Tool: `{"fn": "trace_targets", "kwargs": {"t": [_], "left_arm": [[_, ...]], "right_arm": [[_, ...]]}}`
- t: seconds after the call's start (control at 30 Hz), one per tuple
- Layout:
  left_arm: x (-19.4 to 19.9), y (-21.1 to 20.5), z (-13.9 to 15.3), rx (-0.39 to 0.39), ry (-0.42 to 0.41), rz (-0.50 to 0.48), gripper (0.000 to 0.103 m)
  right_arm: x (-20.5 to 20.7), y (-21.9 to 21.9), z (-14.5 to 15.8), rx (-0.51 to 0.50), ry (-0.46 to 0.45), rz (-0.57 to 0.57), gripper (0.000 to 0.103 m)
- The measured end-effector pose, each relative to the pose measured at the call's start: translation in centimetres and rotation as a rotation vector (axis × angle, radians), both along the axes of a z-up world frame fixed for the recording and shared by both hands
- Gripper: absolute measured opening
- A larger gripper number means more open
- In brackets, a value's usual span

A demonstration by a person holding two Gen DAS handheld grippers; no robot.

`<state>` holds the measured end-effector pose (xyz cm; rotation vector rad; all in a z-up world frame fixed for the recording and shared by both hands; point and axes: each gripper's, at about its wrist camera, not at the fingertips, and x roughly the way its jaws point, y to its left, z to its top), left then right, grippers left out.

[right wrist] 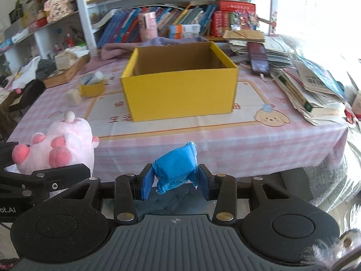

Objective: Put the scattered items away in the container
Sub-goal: 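Lift the blue block and pink plush and carry both toward the yellow box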

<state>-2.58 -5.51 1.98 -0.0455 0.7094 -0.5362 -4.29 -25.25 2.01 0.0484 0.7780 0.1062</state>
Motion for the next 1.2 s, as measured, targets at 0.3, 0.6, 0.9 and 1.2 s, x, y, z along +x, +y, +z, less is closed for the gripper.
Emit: {"fn": "trace_targets", "kwargs": {"t": [0.3,0.6,0.9,1.2], "left_arm": [[1.9,-2.1,-0.2,0.002,0.003,-0.058,0.075],[4.4,-3.2,0.0,0.027,-0.017,-0.078,0.075],[7.2,-3.5,0.5,0.046,-0.073,-0.068,0.075],[11.3,-3.8,2.4,0.021,-0.144,-0.048,0.075]], "right_arm": [[0.8,-1.7,-0.2,-0.009,0.014,-0.046,0.039],[3.2,-2.6,-0.4,0.001,0.016,-0.049,0.039],[7.0,-2.5,-0.4,0.007,-0.016,-0.002,0.039],[11.9,-2.3,1.2,-0.02,-0.114,0.068,0.039]]}}
